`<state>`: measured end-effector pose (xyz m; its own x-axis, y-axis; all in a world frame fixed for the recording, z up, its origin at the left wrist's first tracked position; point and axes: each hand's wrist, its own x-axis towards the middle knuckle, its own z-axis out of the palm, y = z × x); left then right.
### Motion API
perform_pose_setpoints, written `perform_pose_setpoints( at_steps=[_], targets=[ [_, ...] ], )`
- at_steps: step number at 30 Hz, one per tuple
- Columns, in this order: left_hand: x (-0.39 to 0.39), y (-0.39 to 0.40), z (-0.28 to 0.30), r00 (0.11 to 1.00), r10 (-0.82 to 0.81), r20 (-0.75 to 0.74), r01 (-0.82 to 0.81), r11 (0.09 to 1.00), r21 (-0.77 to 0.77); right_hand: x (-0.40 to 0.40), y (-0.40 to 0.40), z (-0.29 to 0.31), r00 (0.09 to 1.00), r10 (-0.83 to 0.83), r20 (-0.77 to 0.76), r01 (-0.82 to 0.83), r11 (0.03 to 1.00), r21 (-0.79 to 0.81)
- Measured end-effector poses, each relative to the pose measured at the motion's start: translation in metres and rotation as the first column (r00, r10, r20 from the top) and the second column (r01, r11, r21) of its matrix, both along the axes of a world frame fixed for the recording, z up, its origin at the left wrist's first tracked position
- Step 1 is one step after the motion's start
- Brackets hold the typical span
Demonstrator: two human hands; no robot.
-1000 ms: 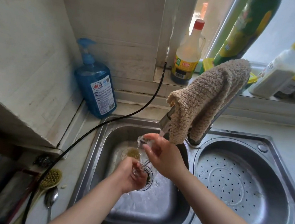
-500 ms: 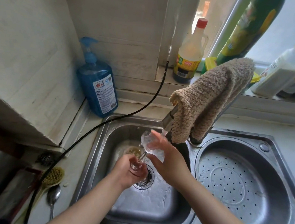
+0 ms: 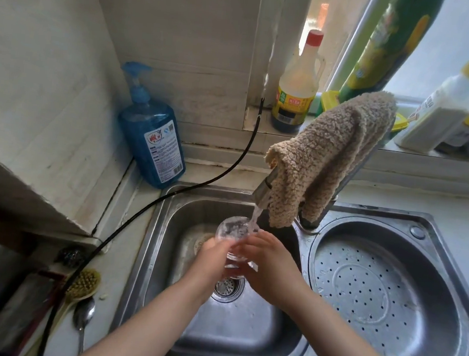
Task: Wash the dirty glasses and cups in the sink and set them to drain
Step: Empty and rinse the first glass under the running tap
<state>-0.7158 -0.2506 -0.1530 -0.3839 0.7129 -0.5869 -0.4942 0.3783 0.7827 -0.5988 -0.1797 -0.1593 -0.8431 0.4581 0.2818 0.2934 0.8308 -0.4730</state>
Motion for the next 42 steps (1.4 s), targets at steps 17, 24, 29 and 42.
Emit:
perform_pose_setpoints(
  at_steps=[17,24,29,42],
  targets=[
    [0.000,0.004,-0.014,0.913,-0.058,-0.404,0.051,0.998,-0.028,-0.018,0.020,-0.018,0.928,-0.346,0.136,0.334,0.615,-0.715],
    [0.006,0.016,-0.011,0.983,0.135,-0.127,-0.136,0.991,-0.003,-0.040,-0.022,-0.022,0.739,-0.655,0.159,0.134,-0.089,-0.987],
    [-0.007,0.012,-0.001,0.989,-0.055,-0.135,0.044,0.995,-0.085,-0.023,0.006,-0.011,0.873,-0.477,0.106,0.275,0.300,-0.913],
    [-0.027,0.009,-0.007,0.888,0.021,0.460,0.022,0.996,-0.088,0.021,0.004,-0.021,0.954,-0.120,0.273,0.263,0.773,-0.577]
  ],
)
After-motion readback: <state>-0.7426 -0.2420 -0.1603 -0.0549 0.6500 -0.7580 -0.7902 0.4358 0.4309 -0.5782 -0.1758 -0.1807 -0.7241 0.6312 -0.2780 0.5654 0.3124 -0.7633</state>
